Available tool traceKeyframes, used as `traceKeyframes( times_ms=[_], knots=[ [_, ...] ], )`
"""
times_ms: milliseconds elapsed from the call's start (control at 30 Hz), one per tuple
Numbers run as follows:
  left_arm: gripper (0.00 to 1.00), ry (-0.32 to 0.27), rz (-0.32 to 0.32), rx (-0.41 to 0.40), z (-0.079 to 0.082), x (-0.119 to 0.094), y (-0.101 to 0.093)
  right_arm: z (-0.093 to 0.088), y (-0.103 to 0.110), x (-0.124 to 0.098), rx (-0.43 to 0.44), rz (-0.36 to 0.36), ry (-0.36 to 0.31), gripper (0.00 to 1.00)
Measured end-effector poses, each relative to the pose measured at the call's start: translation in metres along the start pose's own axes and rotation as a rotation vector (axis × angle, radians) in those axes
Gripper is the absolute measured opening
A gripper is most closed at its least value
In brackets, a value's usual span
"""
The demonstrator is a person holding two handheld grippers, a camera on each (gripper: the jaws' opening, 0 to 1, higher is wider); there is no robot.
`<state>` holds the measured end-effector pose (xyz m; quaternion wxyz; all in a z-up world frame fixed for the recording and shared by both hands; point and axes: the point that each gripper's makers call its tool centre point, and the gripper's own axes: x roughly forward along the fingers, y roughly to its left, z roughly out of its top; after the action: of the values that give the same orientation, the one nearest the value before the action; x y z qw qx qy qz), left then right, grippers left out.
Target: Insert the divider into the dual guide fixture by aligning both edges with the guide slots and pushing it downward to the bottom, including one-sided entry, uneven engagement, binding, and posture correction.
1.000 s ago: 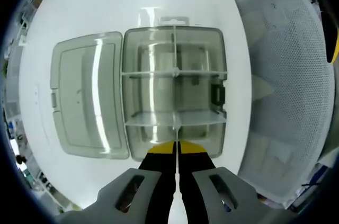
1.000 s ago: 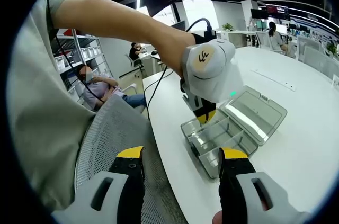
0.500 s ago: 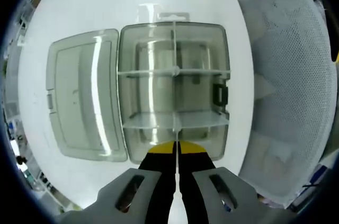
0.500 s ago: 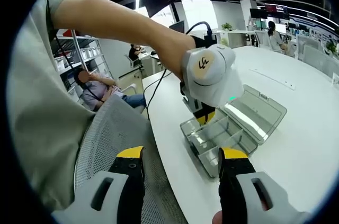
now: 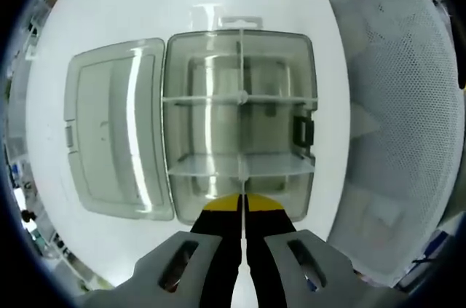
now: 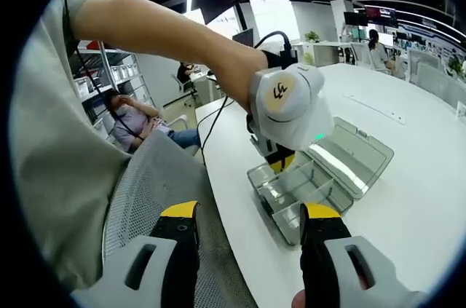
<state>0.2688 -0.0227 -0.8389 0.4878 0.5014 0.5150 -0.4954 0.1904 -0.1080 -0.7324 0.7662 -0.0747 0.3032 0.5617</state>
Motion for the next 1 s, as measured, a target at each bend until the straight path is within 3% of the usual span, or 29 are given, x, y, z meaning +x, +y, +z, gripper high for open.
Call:
traceKeyframes(
  times_ms=[167, 367, 767, 1000],
  knots=[
    [0.00, -0.010, -0.006, -0.019, 0.000, 0.000, 0.000, 0.000, 0.000, 0.000, -0.004, -0.001, 0.002, 0.52],
    [0.00, -0.003, 0.005, 0.038, 0.000, 0.001, -0.002, 0.001, 0.000, -0.002, -0.005, -0.003, 0.002, 0.52],
    [0.00, -0.005, 0.014, 0.045, 0.000, 0.001, -0.001, -0.001, -0.001, -0.006, -0.002, -0.015, 0.003, 0.52],
    [0.00, -0.057, 0.030, 0.035, 0.000, 0.001, 0.000, -0.005, -0.004, -0.010, 0.000, -0.023, 0.007, 0.52]
  ],
)
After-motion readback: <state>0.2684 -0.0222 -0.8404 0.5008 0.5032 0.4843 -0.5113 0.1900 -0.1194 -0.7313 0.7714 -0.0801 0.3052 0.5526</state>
